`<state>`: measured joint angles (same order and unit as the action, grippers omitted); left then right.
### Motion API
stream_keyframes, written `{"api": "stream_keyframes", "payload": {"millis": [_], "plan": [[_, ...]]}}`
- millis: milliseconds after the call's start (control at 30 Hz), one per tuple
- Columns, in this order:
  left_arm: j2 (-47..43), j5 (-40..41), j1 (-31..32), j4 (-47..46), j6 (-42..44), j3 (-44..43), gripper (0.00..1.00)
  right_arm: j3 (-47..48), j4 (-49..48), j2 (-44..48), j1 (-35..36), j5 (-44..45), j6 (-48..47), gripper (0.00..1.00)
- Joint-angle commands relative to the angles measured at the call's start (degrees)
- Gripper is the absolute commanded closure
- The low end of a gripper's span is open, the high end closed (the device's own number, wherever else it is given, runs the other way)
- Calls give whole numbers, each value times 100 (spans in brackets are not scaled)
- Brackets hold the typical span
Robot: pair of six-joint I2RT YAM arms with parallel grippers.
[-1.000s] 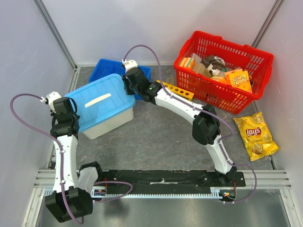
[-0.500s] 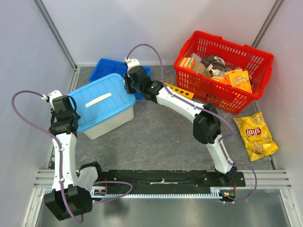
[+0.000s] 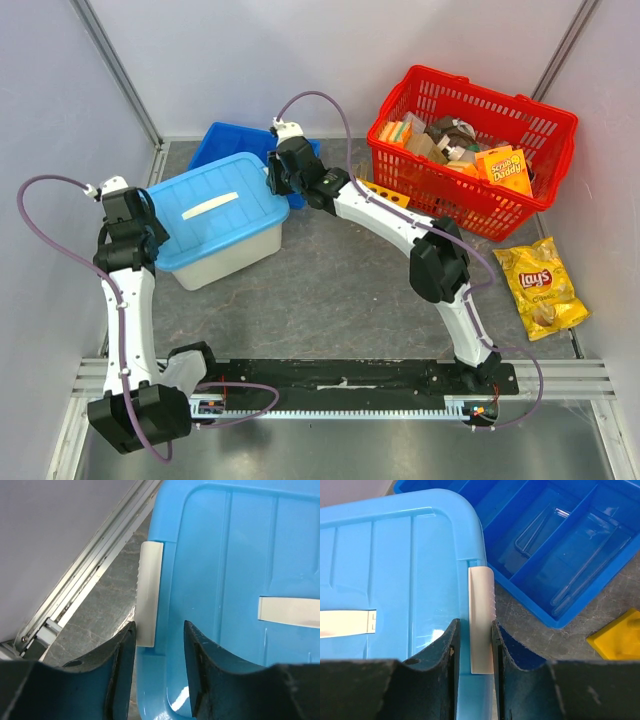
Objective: Organize the chemistry lab equipment
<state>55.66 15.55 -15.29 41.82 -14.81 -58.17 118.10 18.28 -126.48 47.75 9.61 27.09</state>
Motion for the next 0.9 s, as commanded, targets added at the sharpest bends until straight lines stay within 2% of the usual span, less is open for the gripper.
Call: {"api": "stream_keyframes", "payload": {"millis": [0,133,267,400,733,867], "plan": [[173,-782,114,-105,127,-642,52,-410,9,17,165,-793,700,70],[401,-423,123,45,180,-740,52,-578,-193,114,182,-925,947,70],[262,-35,123,-104,136,-354,51,-534,-238,123,182,-943,1035,71],[-28,-543,114,-394,162,-89,51,-525,-272,114,191,-943,1193,71],[51,-1668,149,-324,356,-634,51,-1219,-1186,334,437,-1215,2151,71],[85,-1845,210,-333,373,-695,51,-1307,-1301,378,516,-1303,2335,68]]}}
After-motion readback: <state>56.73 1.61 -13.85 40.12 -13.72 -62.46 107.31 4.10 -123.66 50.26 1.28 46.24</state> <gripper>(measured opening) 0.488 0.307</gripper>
